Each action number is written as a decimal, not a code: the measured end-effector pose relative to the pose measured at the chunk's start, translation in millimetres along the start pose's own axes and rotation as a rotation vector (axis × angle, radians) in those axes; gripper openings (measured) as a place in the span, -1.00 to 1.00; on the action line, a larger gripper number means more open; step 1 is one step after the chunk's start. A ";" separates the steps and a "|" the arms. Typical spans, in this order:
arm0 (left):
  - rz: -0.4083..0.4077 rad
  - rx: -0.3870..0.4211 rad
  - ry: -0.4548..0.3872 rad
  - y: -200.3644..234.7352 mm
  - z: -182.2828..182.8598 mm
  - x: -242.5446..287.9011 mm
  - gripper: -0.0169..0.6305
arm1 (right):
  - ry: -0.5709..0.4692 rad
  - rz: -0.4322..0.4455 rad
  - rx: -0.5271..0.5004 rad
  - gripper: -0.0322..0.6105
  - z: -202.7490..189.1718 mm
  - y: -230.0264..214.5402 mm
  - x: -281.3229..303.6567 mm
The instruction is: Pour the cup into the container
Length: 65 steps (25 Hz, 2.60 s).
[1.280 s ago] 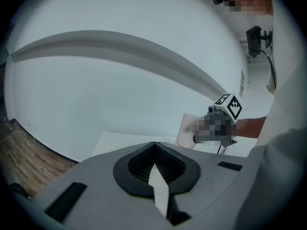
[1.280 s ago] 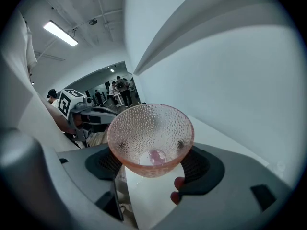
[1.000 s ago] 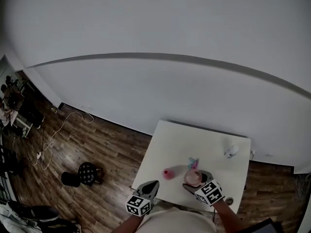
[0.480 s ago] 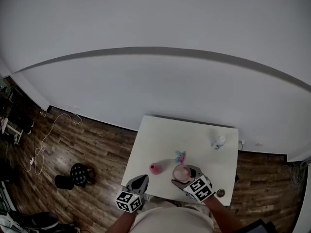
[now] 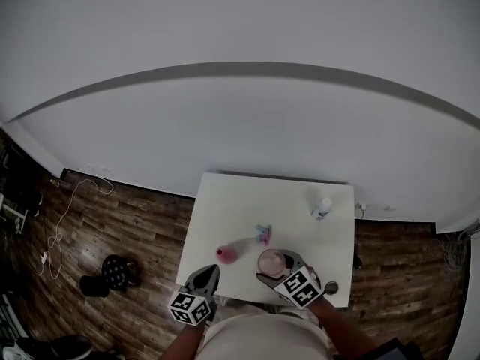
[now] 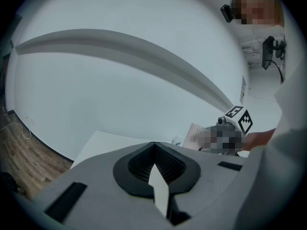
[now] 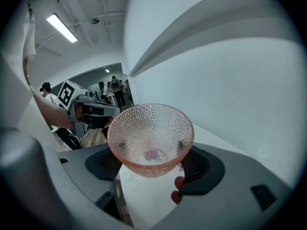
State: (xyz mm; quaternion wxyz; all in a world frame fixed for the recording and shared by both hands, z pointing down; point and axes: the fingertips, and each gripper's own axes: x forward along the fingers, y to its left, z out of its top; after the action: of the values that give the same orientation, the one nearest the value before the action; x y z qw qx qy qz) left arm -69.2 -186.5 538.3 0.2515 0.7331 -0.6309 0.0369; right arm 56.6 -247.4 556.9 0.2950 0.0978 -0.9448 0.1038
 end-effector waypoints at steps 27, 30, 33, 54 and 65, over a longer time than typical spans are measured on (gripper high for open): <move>-0.008 -0.004 0.063 -10.4 -30.4 6.9 -0.92 | 0.071 -0.017 0.050 0.23 -59.9 -8.0 3.0; -0.004 0.000 0.080 -10.1 -38.6 7.4 -0.92 | 0.085 -0.017 0.051 0.23 -68.0 -8.7 5.6; -0.001 -0.001 0.092 -8.8 -45.9 8.3 -0.92 | 0.094 -0.016 0.055 0.23 -76.9 -11.0 10.7; -0.025 0.017 0.166 -8.8 -77.4 17.7 -0.92 | 0.158 -0.033 0.023 0.23 -118.6 -23.0 32.2; -0.005 -0.002 0.196 1.1 -90.8 12.0 -0.92 | 0.193 -0.032 -0.012 0.23 -142.0 -22.7 52.6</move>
State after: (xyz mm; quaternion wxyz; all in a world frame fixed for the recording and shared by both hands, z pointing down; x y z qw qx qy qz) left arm -44.0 -159.8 622.1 0.3130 0.7274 -0.6013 0.1071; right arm 96.0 -239.7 704.6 0.3869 0.1006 -0.9109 0.1023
